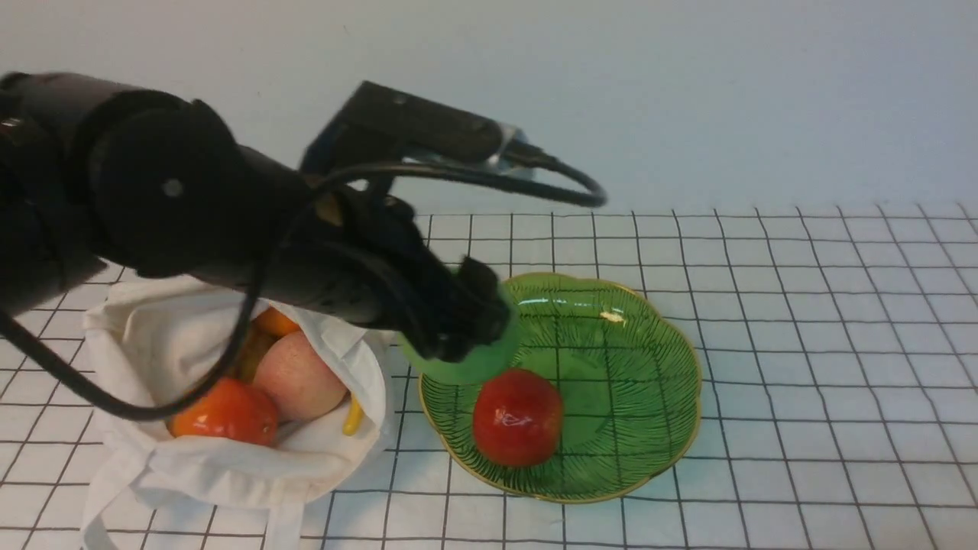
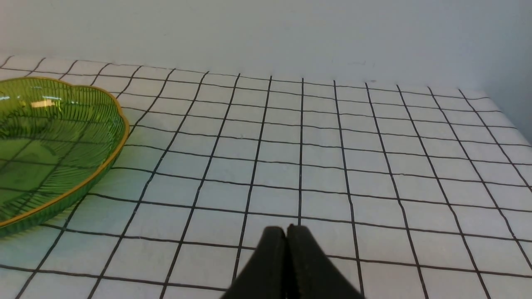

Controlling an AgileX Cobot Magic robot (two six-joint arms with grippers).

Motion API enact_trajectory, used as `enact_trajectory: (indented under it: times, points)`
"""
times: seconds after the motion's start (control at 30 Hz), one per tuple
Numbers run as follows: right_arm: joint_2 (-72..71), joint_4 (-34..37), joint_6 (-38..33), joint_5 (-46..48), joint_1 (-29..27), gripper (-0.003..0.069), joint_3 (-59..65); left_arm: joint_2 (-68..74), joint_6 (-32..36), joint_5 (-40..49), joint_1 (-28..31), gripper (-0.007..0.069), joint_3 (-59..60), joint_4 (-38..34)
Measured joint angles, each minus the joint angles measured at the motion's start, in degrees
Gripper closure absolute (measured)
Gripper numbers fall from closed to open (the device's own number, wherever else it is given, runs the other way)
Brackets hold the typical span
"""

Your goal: Take the fruit out of the bag on the white checkered tablecloth and place them on the plate.

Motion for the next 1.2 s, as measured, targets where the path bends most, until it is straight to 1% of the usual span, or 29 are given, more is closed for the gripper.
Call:
enact_trajectory:
  times: [0.03, 0.07, 0.13, 0.17, 0.23, 0.3, 0.47, 0.57, 0.67, 0.83, 0.9, 0.97, 1.0, 1.03, 1.07, 1.1, 1.13, 1.17, 1.2]
  points:
    - [0.0, 0.0, 0.0, 0.0, 0.0, 0.0673, 0.0, 1.09, 1.75, -3.07, -1.23, 0.0038, 0.0, -2.16]
    - [0.0, 0.0, 0.0, 0.0, 0.0, 0.0673, 0.0, 3.82, 5.32, -7.65, -3.73, 0.0038, -0.08, -6.09]
    - [0.0, 0.0, 0.0, 0.0, 0.0, 0.0673, 0.0, 7.97, 8.14, -12.47, -5.6, 0.0038, -0.1, -8.28]
    - [0.0, 0.0, 0.0, 0.0, 0.0, 0.0673, 0.0, 7.97, 8.14, -12.47, -5.6, 0.0038, -0.1, -8.28]
    - [0.0, 0.0, 0.0, 0.0, 0.0, 0.0673, 0.0, 13.9, 9.97, -17.52, -7.27, 0.0038, -0.1, -10.82]
    - [0.0, 0.0, 0.0, 0.0, 0.0, 0.0673, 0.0, 17.06, 10.14, -19.01, -7.64, 0.0038, -0.1, -12.59]
    - [0.0, 0.0, 0.0, 0.0, 0.0, 0.0673, 0.0, 21.64, 10.54, -20.37, -7.86, 0.0034, -0.67, -14.08]
    - [0.0, 0.0, 0.0, 0.0, 0.0, 0.0673, 0.0, 22.15, 11.84, -21.54, -7.86, -0.003, -0.94, -14.2]
    - [0.0, 0.0, 0.0, 0.0, 0.0, 0.0673, 0.0, 22.19, 12.18, -21.75, -7.86, -0.0055, -1.18, -14.53]
    - [0.0, 0.0, 0.0, 0.0, 0.0, 0.0673, 0.0, 21.14, 12.23, -21.05, -7.69, -0.0059, -1.38, -14.72]
    - [0.0, 0.0, 0.0, 0.0, 0.0, 0.0673, 0.0, 19.65, 11.97, -19.81, -7.36, -0.0049, -1.59, -14.72]
    - [0.0, 0.0, 0.0, 0.0, 0.0, 0.0673, 0.0, 14.21, 10.52, -18.11, -5.91, 0.0068, -2.28, -14.61]
    - [0.0, 0.0, 0.0, 0.0, 0.0, 0.0673, 0.0, 13.69, 10.52, -18.01, -5.75, 0.0068, -2.35, -14.61]
    - [0.0, 0.0, 0.0, 0.0, 0.0, 0.0673, 0.0, 8.99, 9.42, -17.13, -3.93, 0.0207, -2.48, -14.55]
    - [0.0, 0.0, 0.0, 0.0, 0.0, 0.0673, 0.0, 6.39, 8.97, -16.5, -3.14, 0.0263, -2.48, -14.55]
    - [0.0, 0.0, 0.0, 0.0, 0.0, 0.0673, 0.0, 3.61, 8.59, -15.53, -1.71, 0.0364, -2.49, -14.42]
    - [0.0, 0.0, 0.0, 0.0, 0.0, 0.0673, 0.0, 1.52, 8.45, -14.81, -1.07, 0.0426, -2.54, -14.2]
    - [0.0, 0.0, 0.0, 0.0, 0.0, 0.0673, 0.0, -4.24, 8.26, -12.61, 1.61, 0.0531, -2.54, -13.1]
    - [0.0, 0.0, 0.0, 0.0, 0.0, 0.0673, 0.0, -7.13, 8.18, -11.7, 3.37, 0.0573, -2.4, -11.95]
